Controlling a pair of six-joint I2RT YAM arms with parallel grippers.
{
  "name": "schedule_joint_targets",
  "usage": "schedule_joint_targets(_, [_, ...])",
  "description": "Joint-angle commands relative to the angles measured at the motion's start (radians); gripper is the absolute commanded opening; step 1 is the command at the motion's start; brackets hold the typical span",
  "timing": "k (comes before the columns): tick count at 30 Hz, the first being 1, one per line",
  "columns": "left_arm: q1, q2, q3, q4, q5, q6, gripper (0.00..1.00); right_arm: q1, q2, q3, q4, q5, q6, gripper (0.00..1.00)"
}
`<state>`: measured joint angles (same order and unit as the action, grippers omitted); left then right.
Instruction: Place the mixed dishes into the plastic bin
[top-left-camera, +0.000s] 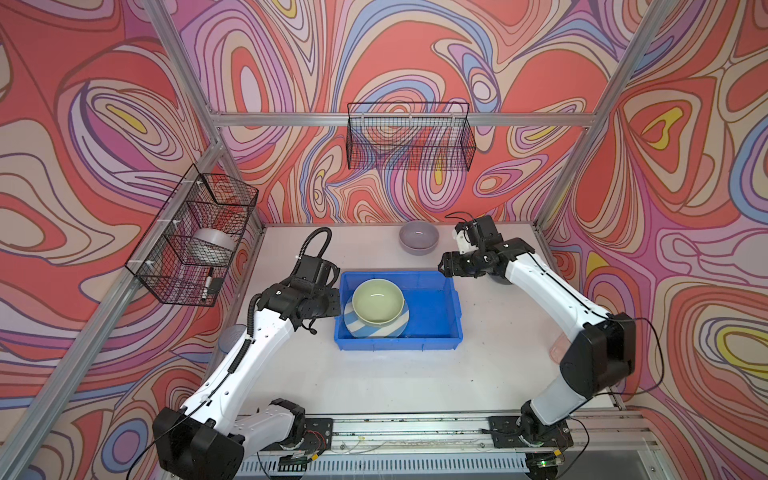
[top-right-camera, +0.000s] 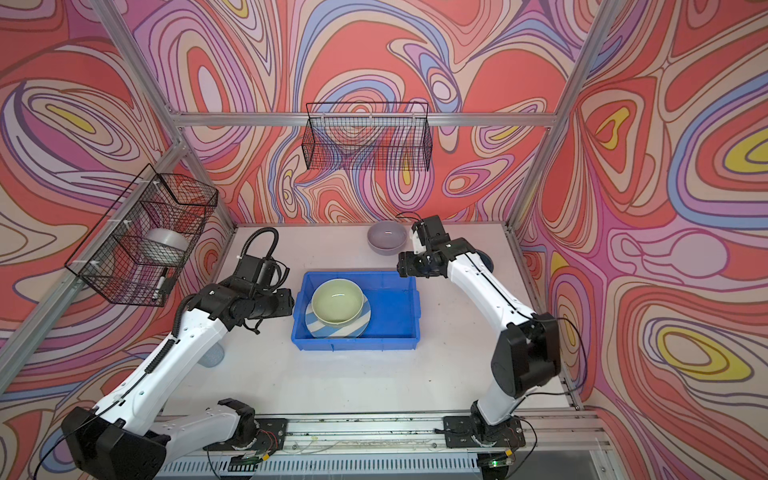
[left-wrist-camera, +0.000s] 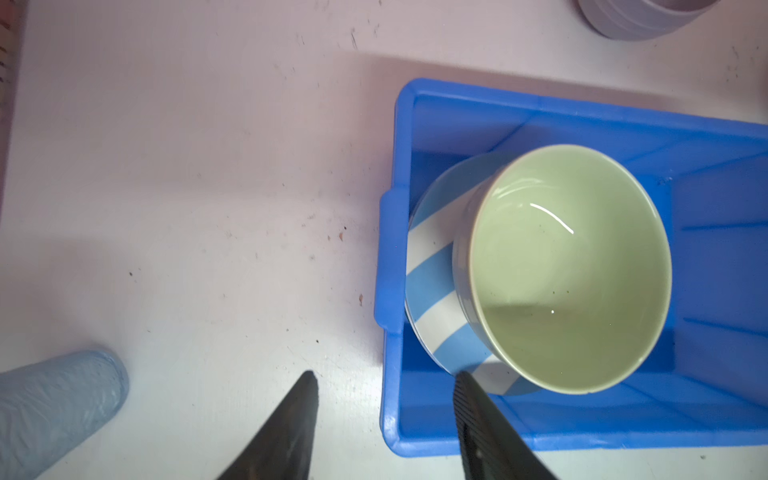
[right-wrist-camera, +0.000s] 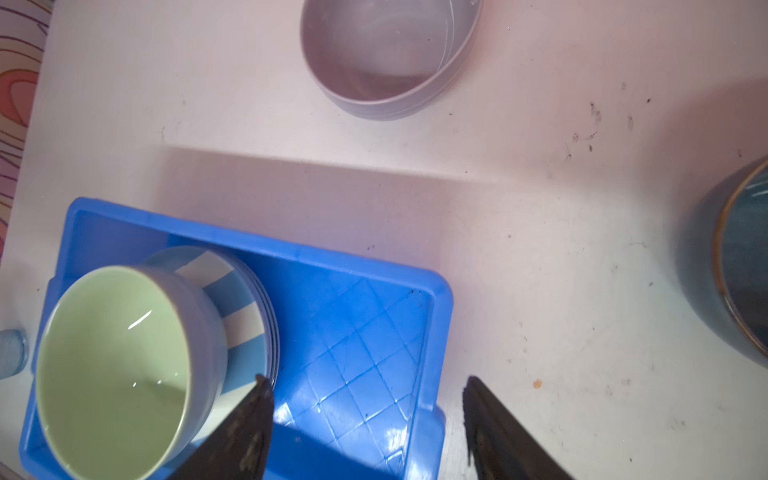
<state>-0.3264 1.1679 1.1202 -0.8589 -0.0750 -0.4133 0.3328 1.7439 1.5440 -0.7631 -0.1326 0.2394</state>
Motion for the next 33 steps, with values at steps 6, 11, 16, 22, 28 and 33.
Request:
schedule_joint_targets(6, [0.136, 0.028, 0.053, 0.124, 0.079, 0.088, 0.59, -0.03, 0.266, 0.221, 0.174, 0.092, -0.004, 0.74])
schedule_joint_targets(11, [0.162, 0.057, 0.084, 0.141, 0.116, 0.128, 0.59, -0.049, 0.439, 0.39, 0.205, 0.124, 0.027, 0.71])
schedule_joint_targets(16, [0.173, 0.022, 0.033, 0.184, 0.115, 0.114, 0.6, -0.073, 0.616, 0.588, 0.163, 0.14, 0.043, 0.67])
schedule_joint_targets(22, [0.176, 0.001, 0.008, 0.196, 0.087, 0.112, 0.62, -0.098, 0.735, 0.696, 0.171, 0.117, 0.063, 0.62])
schedule_joint_targets(28, [0.179, 0.035, 0.016, 0.184, 0.13, 0.103, 0.62, -0.101, 0.793, 0.751, 0.155, 0.087, 0.082, 0.52])
schedule_joint_targets(33, [0.198, 0.048, 0.01, 0.187, 0.155, 0.092, 0.62, -0.103, 0.802, 0.751, 0.145, 0.058, 0.073, 0.41])
